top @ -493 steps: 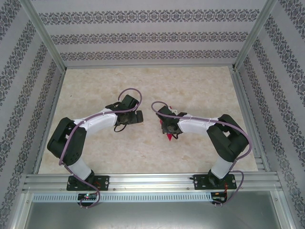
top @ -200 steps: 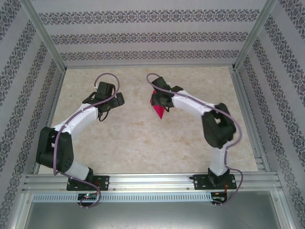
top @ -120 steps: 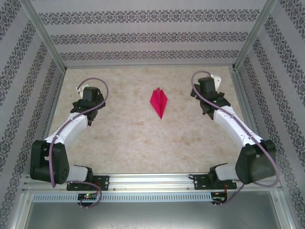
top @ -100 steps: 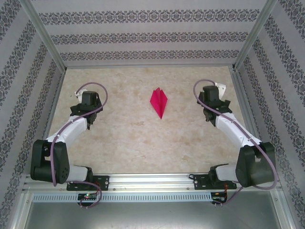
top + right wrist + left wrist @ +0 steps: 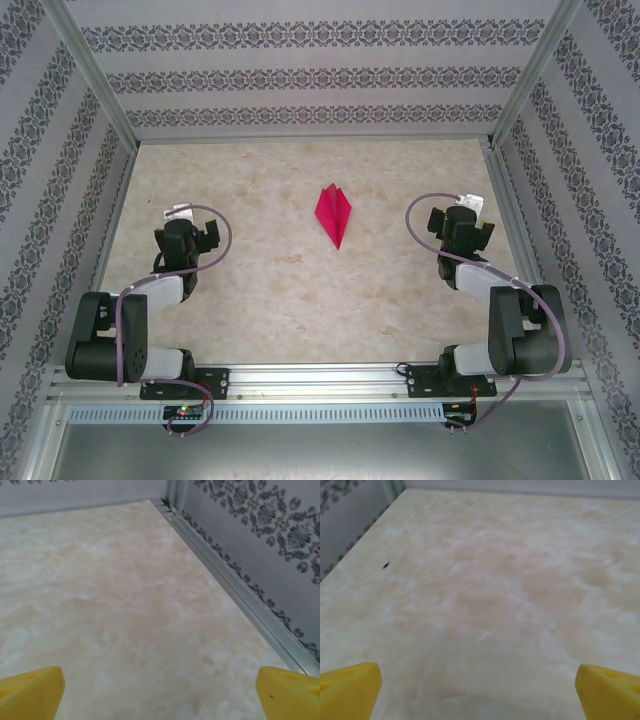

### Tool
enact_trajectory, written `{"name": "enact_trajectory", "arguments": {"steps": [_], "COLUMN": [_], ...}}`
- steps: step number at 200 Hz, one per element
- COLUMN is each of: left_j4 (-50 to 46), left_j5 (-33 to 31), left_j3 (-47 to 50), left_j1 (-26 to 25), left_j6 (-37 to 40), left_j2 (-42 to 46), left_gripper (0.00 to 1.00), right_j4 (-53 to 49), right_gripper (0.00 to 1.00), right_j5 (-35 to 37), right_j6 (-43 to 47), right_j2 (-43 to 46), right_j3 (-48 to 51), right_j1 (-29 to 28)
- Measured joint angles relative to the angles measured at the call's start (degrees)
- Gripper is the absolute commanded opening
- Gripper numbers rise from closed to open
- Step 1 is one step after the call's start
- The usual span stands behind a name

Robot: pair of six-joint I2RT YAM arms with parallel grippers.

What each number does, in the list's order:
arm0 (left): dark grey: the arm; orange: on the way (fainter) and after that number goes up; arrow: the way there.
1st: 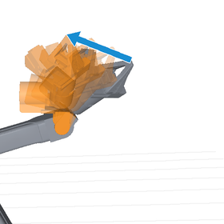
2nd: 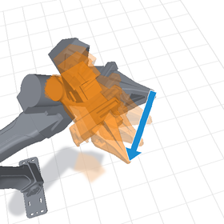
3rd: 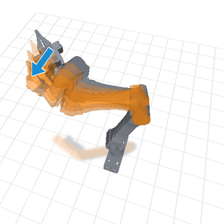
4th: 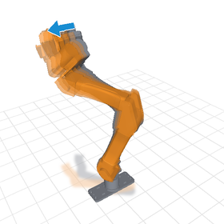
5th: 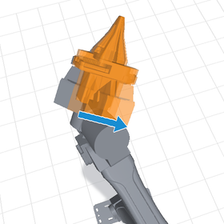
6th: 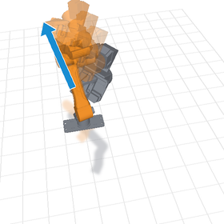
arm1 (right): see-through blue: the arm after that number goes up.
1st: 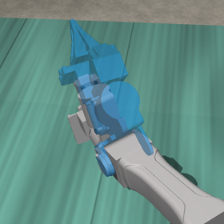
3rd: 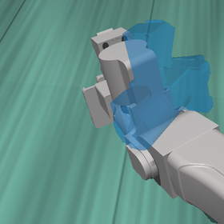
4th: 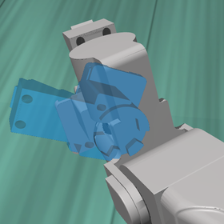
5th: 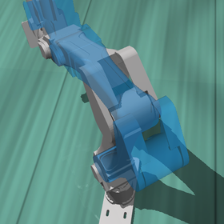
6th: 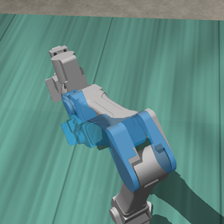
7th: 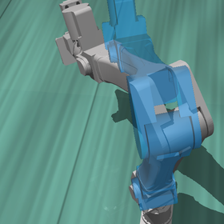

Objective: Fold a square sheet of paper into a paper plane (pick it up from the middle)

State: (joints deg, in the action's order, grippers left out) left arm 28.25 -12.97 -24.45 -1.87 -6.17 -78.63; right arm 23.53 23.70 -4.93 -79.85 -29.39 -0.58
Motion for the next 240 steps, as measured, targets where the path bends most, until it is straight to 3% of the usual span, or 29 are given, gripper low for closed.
{"name": "enact_trajectory", "arguments": {"steps": [38,83,240], "left_j4": [9.77,14.36,15.96], "left_j5": [8.0,12.48,12.04], "left_j3": [1.16,1.46,1.36], "left_j1": [0.02,0.04,-0.96], "left_j6": [2.62,4.5,7.28], "left_j2": [-4.63,-8.52,-10.56], "left_gripper": [1.0,1.0,1.0], "right_j4": [12.76,18.25,22.88], "right_gripper": [0.98,0.98,0.98], "right_j5": [-8.0,-12.92,-15.52], "right_j6": [1.73,2.99,3.63], "right_j2": [-2.08,-4.5,-5.81], "right_j3": [4.04,5.62,6.23], "right_j1": [0.42,0.48,0.48]}}
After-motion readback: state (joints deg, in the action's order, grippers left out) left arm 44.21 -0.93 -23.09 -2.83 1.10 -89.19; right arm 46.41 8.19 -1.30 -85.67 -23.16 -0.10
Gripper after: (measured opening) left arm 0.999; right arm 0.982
